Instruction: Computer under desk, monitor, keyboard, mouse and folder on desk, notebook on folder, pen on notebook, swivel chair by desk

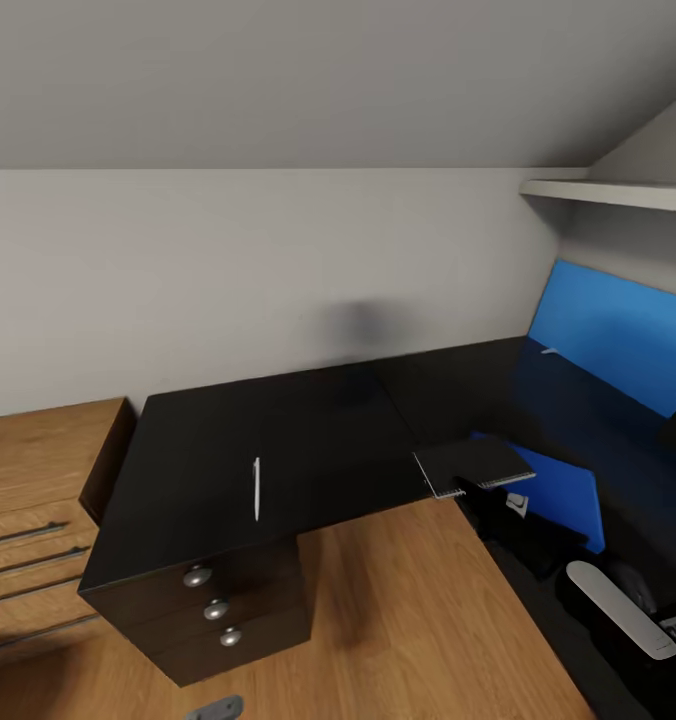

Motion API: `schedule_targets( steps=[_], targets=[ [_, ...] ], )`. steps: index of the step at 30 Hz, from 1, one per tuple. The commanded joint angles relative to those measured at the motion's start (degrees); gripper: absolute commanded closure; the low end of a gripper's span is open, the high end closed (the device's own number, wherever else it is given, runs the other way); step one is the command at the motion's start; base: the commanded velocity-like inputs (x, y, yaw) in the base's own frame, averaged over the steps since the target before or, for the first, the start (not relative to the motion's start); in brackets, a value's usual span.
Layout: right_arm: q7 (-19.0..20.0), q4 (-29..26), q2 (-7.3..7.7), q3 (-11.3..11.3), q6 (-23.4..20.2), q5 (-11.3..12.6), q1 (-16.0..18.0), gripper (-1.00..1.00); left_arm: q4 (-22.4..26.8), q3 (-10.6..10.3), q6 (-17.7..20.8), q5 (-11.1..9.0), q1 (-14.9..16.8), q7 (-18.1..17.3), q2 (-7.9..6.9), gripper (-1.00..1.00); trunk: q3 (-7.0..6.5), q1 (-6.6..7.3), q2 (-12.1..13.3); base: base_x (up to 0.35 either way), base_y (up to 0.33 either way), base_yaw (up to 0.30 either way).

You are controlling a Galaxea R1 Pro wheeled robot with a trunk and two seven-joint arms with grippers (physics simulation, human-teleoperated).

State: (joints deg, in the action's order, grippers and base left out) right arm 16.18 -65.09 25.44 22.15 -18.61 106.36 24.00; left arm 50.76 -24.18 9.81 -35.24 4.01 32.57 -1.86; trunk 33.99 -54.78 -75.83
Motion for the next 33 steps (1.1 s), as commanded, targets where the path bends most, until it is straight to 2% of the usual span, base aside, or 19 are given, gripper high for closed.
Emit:
schedule_targets(
  steps=[1, 16, 25, 27, 30, 33],
  targets=[
    [0.3, 0.0, 0.05, 0.2, -0.1, 0.6, 0.1, 1.0, 0.1, -0.3, 0.2, -0.3, 0.0, 0.5, -0.08, -1.0, 0.05, 0.0, 0.0, 0.0, 0.0, -0.259],
    [0.3, 0.0, 0.06, 0.1, 0.0, 0.4, 0.1, 1.0, 0.1, -0.3, 0.3, -0.4, 0.0, 0.4, -0.08, -1.0, 0.05, 0.0, 0.0, 0.0, 0.0, -0.26],
    [0.3, 0.0, -0.12, -0.3, 0.2, -0.1, 0.1, 1.0, 0.1, -0.3, 0.3, -0.4, 0.0, 0.4, -0.01, -1.0, 0.05, 0.0, 0.0, 0.0, 0.0, -0.041],
    [0.2, 0.0, -0.22, -0.9, 0.6, -0.4, 0.1, 1.0, 0.1, -0.3, 0.3, -0.4, 0.0, 0.4, 0.0, -1.0, 0.05, 0.0, 0.0, 0.0, 0.0, -0.003],
    [-0.1, -0.1, -0.53, -3.8, 1.8, -0.6, 0.2, 1.0, 0.0, -0.3, 0.3, -0.4, 0.0, 0.4, 0.01, -1.0, 0.05, 0.0, 0.0, 0.0, 0.0, -0.001],
    [-0.9, -0.3, -1.6, -5.5, 3.9, -0.5, 0.2, 1.0, -0.5, -0.3, 0.2, -0.4, 0.0, 0.4, 0.01, -1.0, 0.05, 0.0, 0.0, 0.0, 0.0, 0.0]
  ],
)
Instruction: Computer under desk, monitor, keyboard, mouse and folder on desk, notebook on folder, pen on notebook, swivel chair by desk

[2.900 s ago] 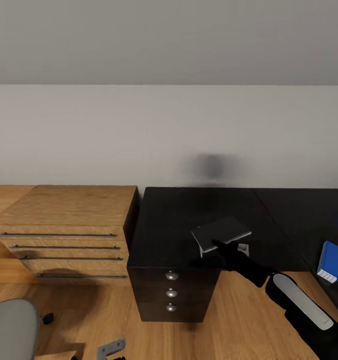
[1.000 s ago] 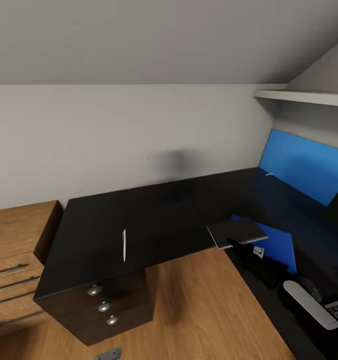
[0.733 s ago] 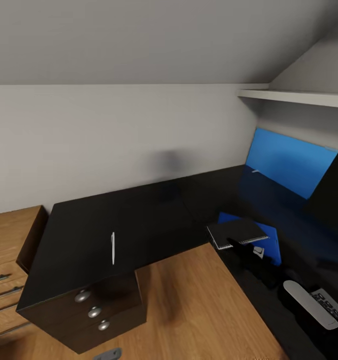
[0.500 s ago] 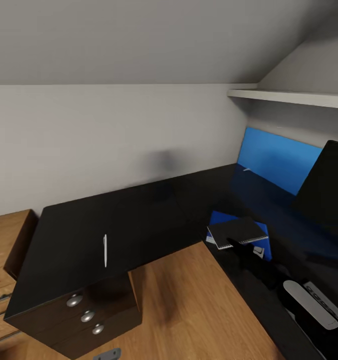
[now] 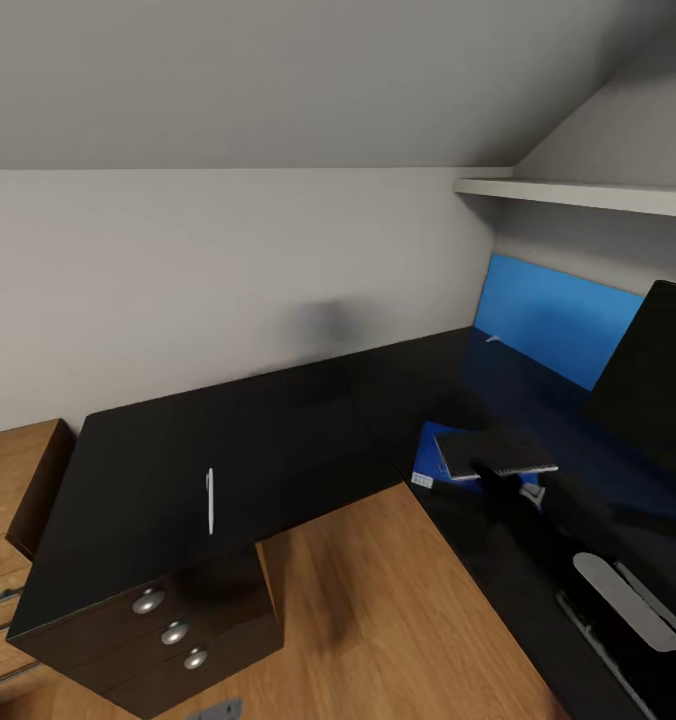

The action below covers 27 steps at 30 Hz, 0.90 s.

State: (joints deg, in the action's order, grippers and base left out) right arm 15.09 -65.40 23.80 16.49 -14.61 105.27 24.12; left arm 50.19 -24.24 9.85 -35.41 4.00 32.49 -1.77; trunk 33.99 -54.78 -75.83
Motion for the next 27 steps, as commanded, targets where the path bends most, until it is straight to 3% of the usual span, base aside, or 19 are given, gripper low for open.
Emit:
schedule_targets(
  steps=[1, 6, 11, 13, 18, 27],
  targets=[
    [-0.3, -0.1, -0.71, -0.4, 1.4, 0.6, 0.1, 1.0, -0.2, -0.3, 0.2, -0.2, 0.0, 0.5, -0.08, -1.0, 0.05, 0.0, 0.0, 0.0, 0.0, 0.0],
    [-2.0, -0.4, -4.28, -1.5, 12.2, 0.5, 0.0, 1.0, -0.6, -0.3, 0.2, -0.2, 0.0, 0.5, 0.0, -1.0, 0.05, 0.0, 0.0, 0.0, 0.0, 0.0],
    [-3.9, -0.4, -5.73, -1.5, 14.2, 0.4, 0.0, 1.0, -0.6, -0.3, 0.2, -0.2, 0.0, 0.5, 0.01, -1.0, 0.05, 0.0, 0.0, 0.0, 0.0, 0.0],
    [-7.0, -0.4, -7.56, -1.5, 14.6, 0.4, 0.1, 1.0, -0.7, -0.3, 0.2, -0.2, 0.0, 0.5, 0.01, -1.0, 0.05, 0.0, 0.0, 0.0, 0.0, 0.0],
    [-9.8, -0.4, -8.54, -1.5, 14.7, 0.3, 0.1, 1.0, -0.6, -0.3, 0.2, -0.1, 0.0, 0.5, 0.01, -1.0, 0.05, 0.0, 0.0, 0.026, 0.0, 0.0],
    [-11.4, -0.4, -8.77, -1.6, 14.9, 0.4, 0.1, 1.0, -0.6, -0.4, 0.2, -0.1, 0.0, 0.4, 0.01, -1.0, 0.05, 0.0, 0.0, 0.133, 0.0, 0.0]
  ],
)
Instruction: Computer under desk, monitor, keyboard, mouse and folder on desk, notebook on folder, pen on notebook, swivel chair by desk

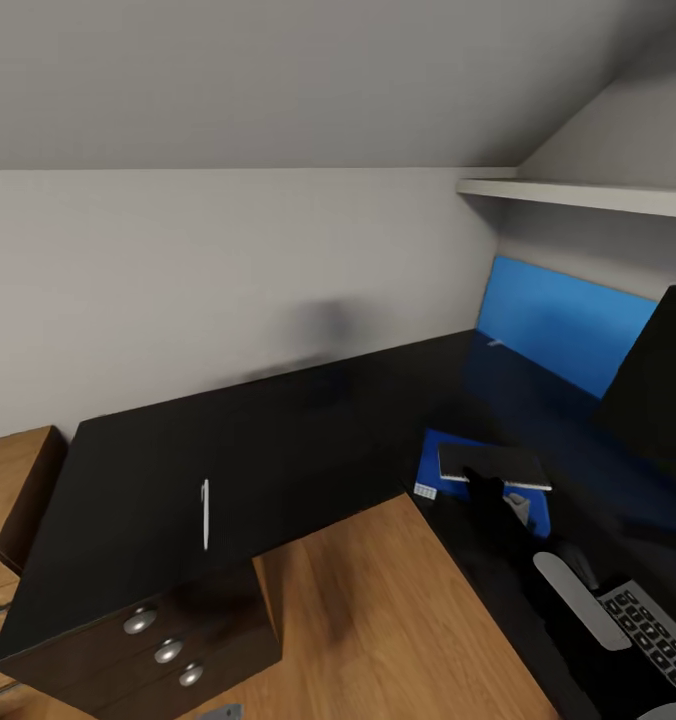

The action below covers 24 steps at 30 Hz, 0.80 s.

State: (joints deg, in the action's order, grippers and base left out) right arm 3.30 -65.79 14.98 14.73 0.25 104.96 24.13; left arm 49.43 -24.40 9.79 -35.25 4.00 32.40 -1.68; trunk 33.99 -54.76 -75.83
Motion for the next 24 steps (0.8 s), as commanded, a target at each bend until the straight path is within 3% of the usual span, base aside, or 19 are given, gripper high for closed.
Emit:
schedule_targets(
  steps=[1, 7, 24],
  targets=[
    [0.1, 0.0, 0.06, 0.1, 0.2, 0.7, 0.0, 1.0, 0.1, -0.3, 0.2, -0.3, 0.0, 0.5, -0.08, -1.0, 0.05, -0.02, 0.0, 0.228, 0.0, 0.0],
    [-2.0, 0.1, 0.05, 0.1, 1.6, 0.8, 0.0, 1.0, 0.1, -0.3, 0.2, -0.3, 0.0, 0.5, -0.08, -1.0, 0.05, -0.02, 0.0, 0.1, 0.0, 0.0],
    [-3.0, 0.1, 0.05, 0.1, 1.7, 0.9, 0.0, 1.0, 0.1, -0.4, 0.1, -0.3, 0.0, 0.5, -0.08, -1.0, 0.05, -0.02, 0.0, 0.114, 0.0, 0.0]
  ],
)
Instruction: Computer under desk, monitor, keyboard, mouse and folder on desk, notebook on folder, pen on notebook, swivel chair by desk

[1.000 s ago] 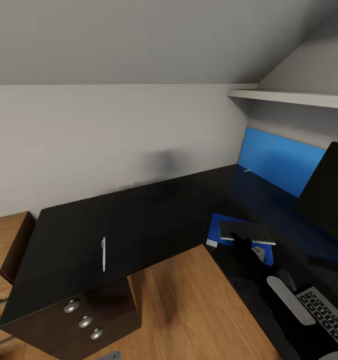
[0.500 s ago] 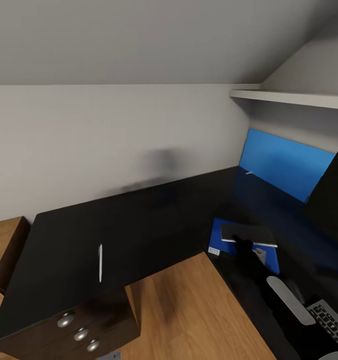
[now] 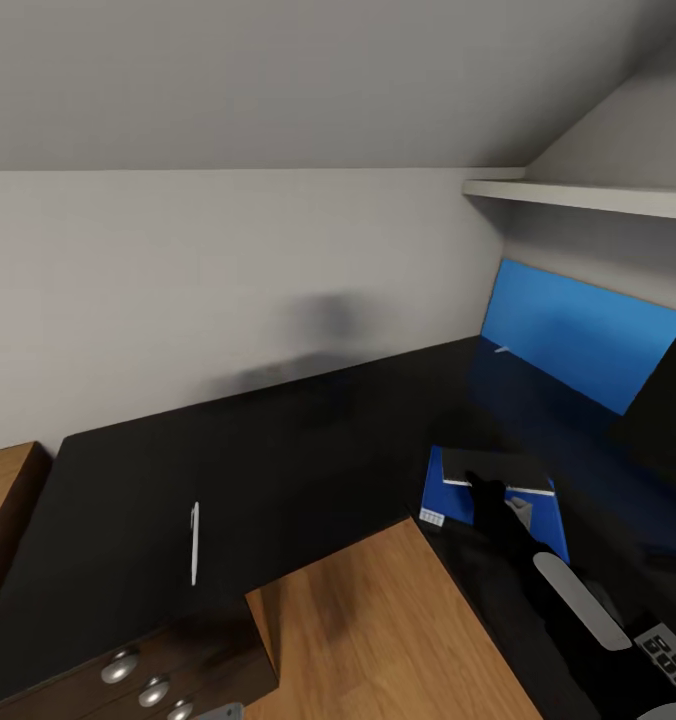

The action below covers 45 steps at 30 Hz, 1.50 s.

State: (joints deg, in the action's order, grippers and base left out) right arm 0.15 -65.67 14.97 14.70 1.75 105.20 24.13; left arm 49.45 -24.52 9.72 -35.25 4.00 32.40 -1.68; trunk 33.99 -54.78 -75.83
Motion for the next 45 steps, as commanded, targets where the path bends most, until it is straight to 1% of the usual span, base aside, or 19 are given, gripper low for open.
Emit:
schedule_targets(
  steps=[1, 5, 9, 11, 23, 32, 34, 37, 38, 40, 42, 45],
  targets=[
    [0.1, -0.1, 0.06, 0.1, 0.2, 0.6, 0.0, 1.0, 0.1, -0.3, 0.2, -0.3, 0.0, 0.5, -0.08, -1.0, 0.06, 0.0, 0.0, 0.006, 0.0, 0.0],
    [-0.2, 0.0, 0.06, 0.1, 0.2, 0.7, 0.0, 1.0, 0.1, -0.3, 0.3, -0.3, 0.0, 0.5, -0.08, -1.0, 0.06, 0.0, 0.0, 0.002, 0.0, 0.0],
    [-2.2, 0.0, 0.06, 0.0, 0.2, 0.8, 0.0, 1.0, 0.1, -0.3, 0.3, -0.3, 0.0, 0.5, -0.08, -1.0, 0.06, 0.0, 0.0, 0.0, 0.0, 0.0],
    [-2.6, 0.0, 0.06, 0.0, 0.2, 0.8, 0.0, 1.0, 0.1, -0.3, 0.3, -0.3, 0.0, 0.5, -0.08, -1.0, 0.06, 0.0, 0.0, 0.0, 0.0, 0.0],
    [-2.8, 0.0, 0.03, 0.1, 0.2, 1.1, 0.0, 1.0, 0.1, -0.3, 0.3, -0.3, 0.0, 0.5, -0.08, -1.0, 0.06, 0.0, 0.0, 0.0, 0.0, 0.0],
    [-2.6, -0.1, -0.6, 0.1, 0.1, 1.2, 0.0, 1.0, 0.1, -0.3, 0.3, -0.3, 0.0, 0.5, -0.08, -1.0, 0.06, 0.0, 0.0, 0.0, 0.0, 0.0],
    [-2.1, 0.6, 0.06, -0.6, -0.6, 0.4, -0.6, 1.0, 0.8, -0.9, 0.9, 0.4, 0.0, 0.9, 0.58, -1.0, 0.06, 0.0, 0.0, 0.0, 0.0, 0.0],
    [-1.1, 1.5, -0.07, -1.6, -1.5, -0.7, -0.5, 1.0, 0.8, -1.1, 0.8, 0.4, 0.0, 0.8, 1.55, -1.0, 0.06, 0.0, 0.0, 0.0, 0.0, 0.0],
    [-0.8, 1.5, -0.4, -1.9, -1.8, -1.0, -0.4, 1.0, 0.6, -1.1, 0.6, 0.4, 0.0, 0.7, 1.88, -1.0, 0.06, 0.0, 0.0, 0.0, 0.0, 0.0],
    [-0.8, 1.7, -1.05, -1.3, -1.8, -1.7, -0.1, 1.0, 0.2, -1.1, 0.4, 0.4, 0.0, 0.6, 2.52, -1.0, 0.06, 0.0, 0.0, 0.0, 0.0, 0.0],
    [-1.5, 2.1, -1.7, -0.6, -1.2, -1.0, 0.1, 1.0, -0.1, -1.1, 0.2, 0.6, 0.0, 0.5, 2.94, -1.0, 0.06, 0.0, 0.0, 0.0, 0.0, 0.0],
    [-2.5, 2.2, -1.85, 0.0, -0.2, 0.0, 0.1, 1.0, -0.1, -1.1, 0.1, 0.6, 0.0, 0.5, 3.04, -1.0, 0.06, 0.0, 0.0, 0.0, 0.0, 0.0]
  ],
)
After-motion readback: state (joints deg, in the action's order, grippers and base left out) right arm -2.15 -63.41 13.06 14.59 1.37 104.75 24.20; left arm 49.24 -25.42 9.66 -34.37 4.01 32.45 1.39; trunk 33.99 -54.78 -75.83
